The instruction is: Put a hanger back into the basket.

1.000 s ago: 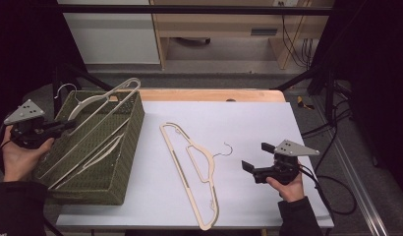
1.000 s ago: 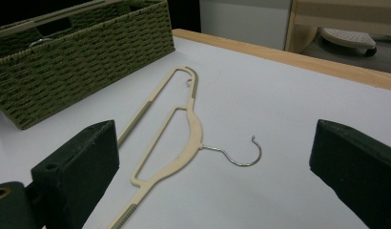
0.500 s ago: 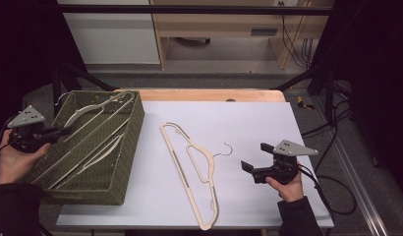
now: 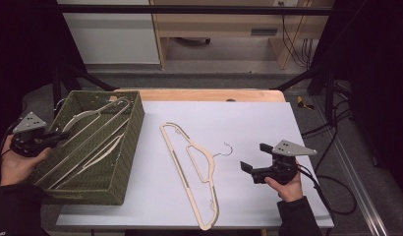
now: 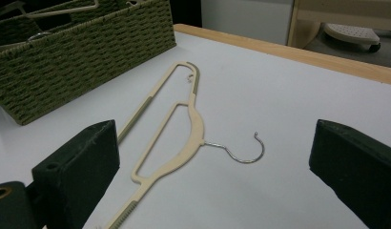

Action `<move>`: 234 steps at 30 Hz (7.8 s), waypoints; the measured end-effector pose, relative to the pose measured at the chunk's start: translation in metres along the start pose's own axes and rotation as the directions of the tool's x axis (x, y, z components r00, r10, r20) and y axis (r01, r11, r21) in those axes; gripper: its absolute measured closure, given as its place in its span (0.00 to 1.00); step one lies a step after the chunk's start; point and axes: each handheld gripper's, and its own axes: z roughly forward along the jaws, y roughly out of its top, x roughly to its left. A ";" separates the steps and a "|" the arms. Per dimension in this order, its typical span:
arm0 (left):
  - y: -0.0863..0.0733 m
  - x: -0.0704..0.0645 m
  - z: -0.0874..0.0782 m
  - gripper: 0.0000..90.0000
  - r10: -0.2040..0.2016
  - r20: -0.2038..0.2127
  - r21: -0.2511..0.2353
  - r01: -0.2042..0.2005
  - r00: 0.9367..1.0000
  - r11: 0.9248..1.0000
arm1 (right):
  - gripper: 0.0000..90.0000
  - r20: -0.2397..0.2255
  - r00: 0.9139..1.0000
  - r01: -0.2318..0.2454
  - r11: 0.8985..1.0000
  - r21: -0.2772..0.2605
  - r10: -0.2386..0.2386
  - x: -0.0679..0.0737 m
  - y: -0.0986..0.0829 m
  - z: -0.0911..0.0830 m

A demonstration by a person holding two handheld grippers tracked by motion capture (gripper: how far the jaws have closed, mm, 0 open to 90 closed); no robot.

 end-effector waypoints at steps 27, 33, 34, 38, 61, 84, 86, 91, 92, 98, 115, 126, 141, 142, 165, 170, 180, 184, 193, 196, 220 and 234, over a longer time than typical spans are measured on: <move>-0.020 -0.029 0.024 0.89 0.036 0.128 0.176 -0.058 0.991 0.983 | 0.04 -0.005 1.000 0.001 1.000 -0.003 -0.001 0.001 0.000 -0.001; -0.019 -0.038 0.027 0.83 0.091 0.131 0.208 -0.117 0.987 0.971 | 0.04 -0.009 1.000 0.000 1.000 -0.005 0.000 0.002 0.000 -0.001; -0.019 -0.039 0.027 0.80 0.096 0.136 0.219 -0.124 0.986 0.968 | 0.04 -0.012 1.000 -0.005 1.000 -0.008 0.005 0.002 0.001 -0.002; -0.018 -0.043 0.032 0.76 0.095 0.154 0.245 -0.131 0.984 0.961 | 0.04 -0.011 1.000 -0.004 1.000 -0.015 0.004 0.002 0.001 -0.003; 0.015 -0.067 0.001 0.43 0.063 0.171 0.061 -0.074 0.983 0.995 | 0.05 -0.012 1.000 0.001 1.000 -0.024 -0.002 0.002 0.002 -0.006; 0.061 -0.174 0.001 0.10 -0.010 0.296 -0.332 0.113 0.955 0.937 | 0.04 -0.019 1.000 0.002 1.000 -0.004 -0.002 0.007 0.000 -0.001; 0.065 -0.183 0.005 0.09 -0.006 0.309 -0.336 0.116 0.951 0.935 | 0.04 -0.023 1.000 -0.002 1.000 -0.005 0.002 0.008 0.000 -0.001; 0.070 -0.201 0.015 0.09 -0.016 0.346 -0.354 0.147 0.938 0.924 | 0.04 -0.029 1.000 0.007 1.000 0.004 -0.007 0.014 0.001 0.003; 0.070 -0.204 0.017 0.09 -0.018 0.352 -0.356 0.152 0.936 0.922 | 0.04 -0.029 1.000 0.012 1.000 0.004 -0.012 0.015 0.001 0.004; 0.069 -0.221 0.035 0.09 -0.005 0.370 -0.330 0.137 0.929 0.934 | 0.04 -0.043 0.999 0.012 1.000 0.021 -0.011 0.021 -0.001 0.008; 0.093 -0.259 0.113 0.10 0.041 0.408 -0.185 0.039 0.912 0.982 | 0.04 -0.016 1.000 0.016 1.000 0.014 -0.016 0.015 -0.003 0.003; 0.106 -0.283 0.159 0.13 0.063 0.412 -0.104 -0.022 0.909 0.994 | 0.05 0.009 1.000 0.003 1.000 -0.009 -0.003 0.008 -0.002 -0.004; 0.119 -0.317 0.206 0.23 0.118 0.404 -0.030 -0.116 0.907 0.993 | 0.05 0.012 1.000 -0.004 1.000 -0.020 0.004 0.007 0.000 -0.006; 0.119 -0.318 0.209 0.25 0.130 0.406 -0.028 -0.130 0.905 0.991 | 0.05 0.011 1.000 0.000 1.000 -0.022 0.000 0.006 0.000 -0.006; 0.112 -0.340 0.244 0.70 0.165 0.445 0.059 -0.213 0.880 0.975 | 0.05 0.002 1.000 0.001 1.000 -0.019 -0.001 0.006 0.000 -0.006; 0.111 -0.342 0.245 0.78 0.155 0.453 0.062 -0.205 0.878 0.977 | 0.05 0.001 1.000 0.002 1.000 -0.015 -0.002 0.006 0.000 -0.005; 0.114 -0.345 0.245 0.87 0.180 0.461 0.072 -0.239 0.869 0.968 | 0.05 -0.003 1.000 0.003 1.000 -0.003 -0.003 0.005 -0.001 -0.001; 0.114 -0.346 0.245 0.90 0.179 0.452 0.076 -0.238 0.874 0.968 | 0.05 -0.003 1.000 -0.001 1.000 0.003 0.001 0.006 -0.002 0.002; 0.114 -0.348 0.244 0.98 0.200 0.456 0.065 -0.257 0.867 0.964 | 0.05 -0.010 1.000 -0.002 1.000 0.018 0.002 0.007 -0.004 0.007; 0.113 -0.348 0.243 0.98 0.217 0.454 0.054 -0.269 0.865 0.962 | 0.05 -0.021 1.000 0.000 1.000 0.030 0.000 0.008 -0.006 0.011; 0.120 -0.331 0.205 0.99 0.237 0.419 -0.077 -0.226 0.876 0.971 | 0.17 -0.103 0.986 -0.114 0.977 0.179 0.134 0.019 -0.039 0.078; 0.121 -0.328 0.193 0.99 0.249 0.402 -0.111 -0.224 0.881 0.968 | 0.33 -0.135 0.977 -0.137 0.967 0.215 0.168 0.030 -0.039 0.110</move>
